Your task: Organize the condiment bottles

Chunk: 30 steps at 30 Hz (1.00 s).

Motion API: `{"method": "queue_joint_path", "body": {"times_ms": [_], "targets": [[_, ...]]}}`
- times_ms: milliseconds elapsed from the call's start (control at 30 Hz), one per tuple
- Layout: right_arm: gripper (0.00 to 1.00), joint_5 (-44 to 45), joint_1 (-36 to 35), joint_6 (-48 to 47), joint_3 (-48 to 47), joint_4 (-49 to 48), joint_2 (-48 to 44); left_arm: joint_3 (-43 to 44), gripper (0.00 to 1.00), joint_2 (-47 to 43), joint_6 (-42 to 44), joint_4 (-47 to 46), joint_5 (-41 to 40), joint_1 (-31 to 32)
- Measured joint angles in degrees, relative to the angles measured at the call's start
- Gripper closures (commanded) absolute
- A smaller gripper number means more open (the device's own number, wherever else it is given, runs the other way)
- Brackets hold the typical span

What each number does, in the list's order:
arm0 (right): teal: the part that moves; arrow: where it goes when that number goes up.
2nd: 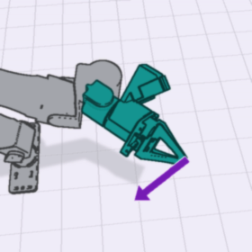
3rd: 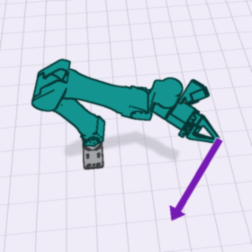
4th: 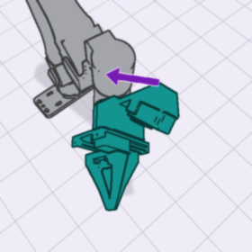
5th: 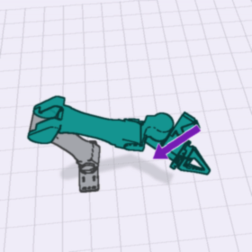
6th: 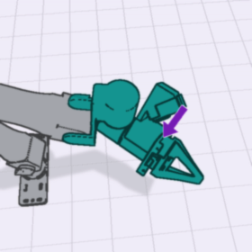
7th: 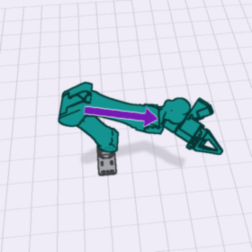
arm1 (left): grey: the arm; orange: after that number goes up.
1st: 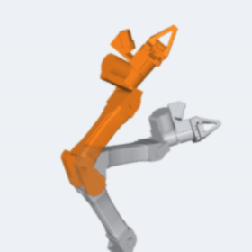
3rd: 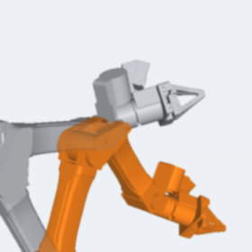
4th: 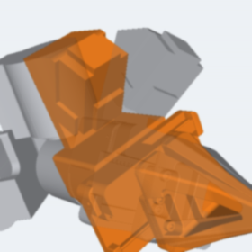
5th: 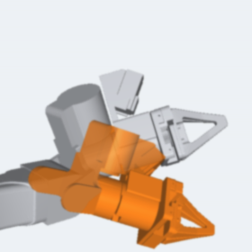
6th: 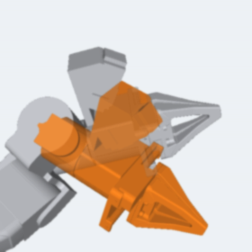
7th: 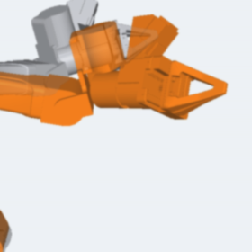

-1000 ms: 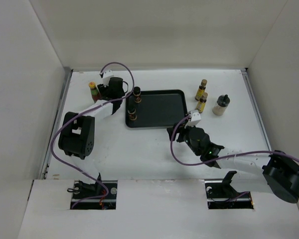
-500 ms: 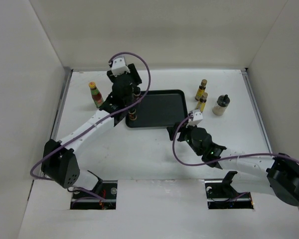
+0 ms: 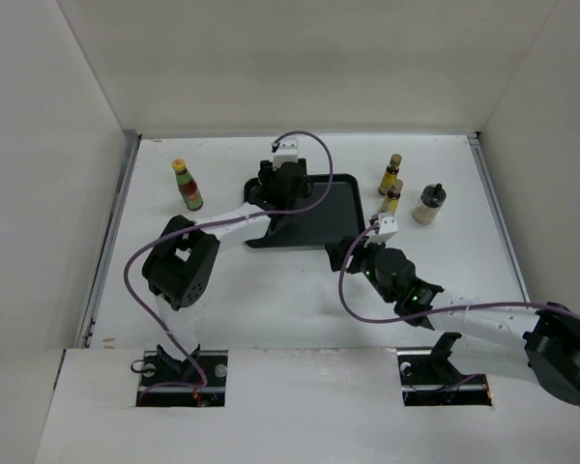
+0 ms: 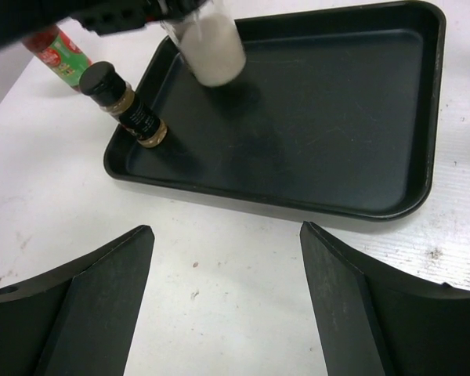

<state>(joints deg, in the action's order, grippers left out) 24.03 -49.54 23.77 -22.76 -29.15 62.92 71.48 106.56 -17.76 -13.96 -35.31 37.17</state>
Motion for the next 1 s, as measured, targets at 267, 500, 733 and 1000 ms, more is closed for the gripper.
{"method": "queue_joint_path", "body": {"times_ms": [267,500,733,1000], "targets": [[0.16,0.02,0.02,0.02,0.13,-0.02,-0.46,0.31,0.63,4.44,-0.04,-2.82,1.46,-0.79],[0.15,0.02,0.07,0.04,0.13,0.0,-0.46,0.68,0.49,6.19,-0.07,-5.22,1.55,-1.18],[0.17,0.02,0.07,0.04,0.17,0.04,-0.66,0.66,0.17,6.32,-0.17,-9.88,1.29,-1.16],[0.78,0.33,0.09,0.22,0.39,0.39,-2.34,-1.22,0.17,-2.29,-0.22,-11.93,1.46,0.66]]}}
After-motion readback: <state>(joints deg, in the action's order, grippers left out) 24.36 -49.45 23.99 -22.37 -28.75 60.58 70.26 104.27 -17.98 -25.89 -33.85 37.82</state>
